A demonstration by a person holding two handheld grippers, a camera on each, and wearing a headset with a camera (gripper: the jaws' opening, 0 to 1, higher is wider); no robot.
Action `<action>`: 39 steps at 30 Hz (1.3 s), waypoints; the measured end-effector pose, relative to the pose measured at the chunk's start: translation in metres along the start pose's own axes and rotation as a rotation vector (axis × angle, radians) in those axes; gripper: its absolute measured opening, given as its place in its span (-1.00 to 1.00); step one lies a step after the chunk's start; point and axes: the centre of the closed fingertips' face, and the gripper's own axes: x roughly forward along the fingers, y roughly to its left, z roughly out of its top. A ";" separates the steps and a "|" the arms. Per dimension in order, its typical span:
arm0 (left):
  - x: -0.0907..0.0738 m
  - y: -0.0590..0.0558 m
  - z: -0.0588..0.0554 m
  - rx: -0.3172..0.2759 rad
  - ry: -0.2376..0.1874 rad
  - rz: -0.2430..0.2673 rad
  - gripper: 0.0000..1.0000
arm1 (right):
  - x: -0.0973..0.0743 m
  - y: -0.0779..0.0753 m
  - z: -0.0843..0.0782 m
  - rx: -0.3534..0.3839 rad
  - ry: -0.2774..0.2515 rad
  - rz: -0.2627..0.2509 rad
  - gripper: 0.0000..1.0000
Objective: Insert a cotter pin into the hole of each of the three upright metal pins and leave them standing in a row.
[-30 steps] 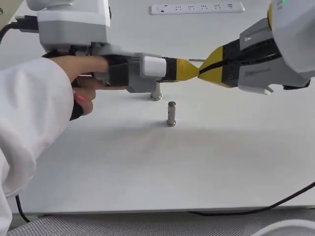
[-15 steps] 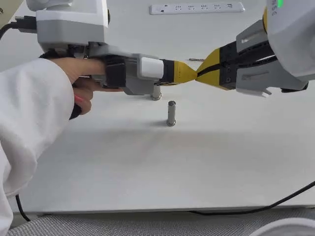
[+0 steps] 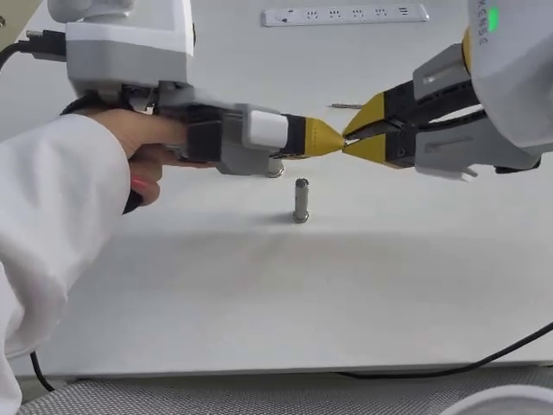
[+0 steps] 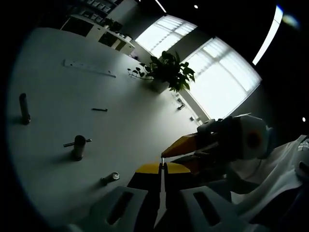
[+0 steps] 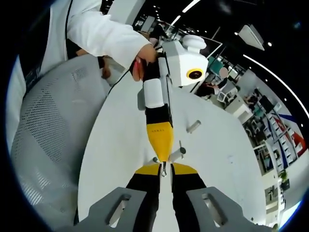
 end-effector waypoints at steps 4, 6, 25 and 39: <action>-0.005 0.000 -0.003 0.033 0.008 0.011 -1.00 | -0.001 0.000 -0.009 0.109 -0.008 0.016 -0.86; -0.008 -0.002 -0.007 0.090 0.021 0.018 -1.00 | -0.002 0.003 -0.010 0.184 -0.026 0.051 -0.83; -0.012 -0.024 -0.024 0.596 0.101 -0.077 -1.00 | 0.001 0.039 0.000 0.389 -0.123 0.269 -0.92; -0.010 -0.026 -0.035 0.889 0.134 -0.085 -1.00 | -0.003 0.040 -0.004 0.352 -0.108 0.260 -1.00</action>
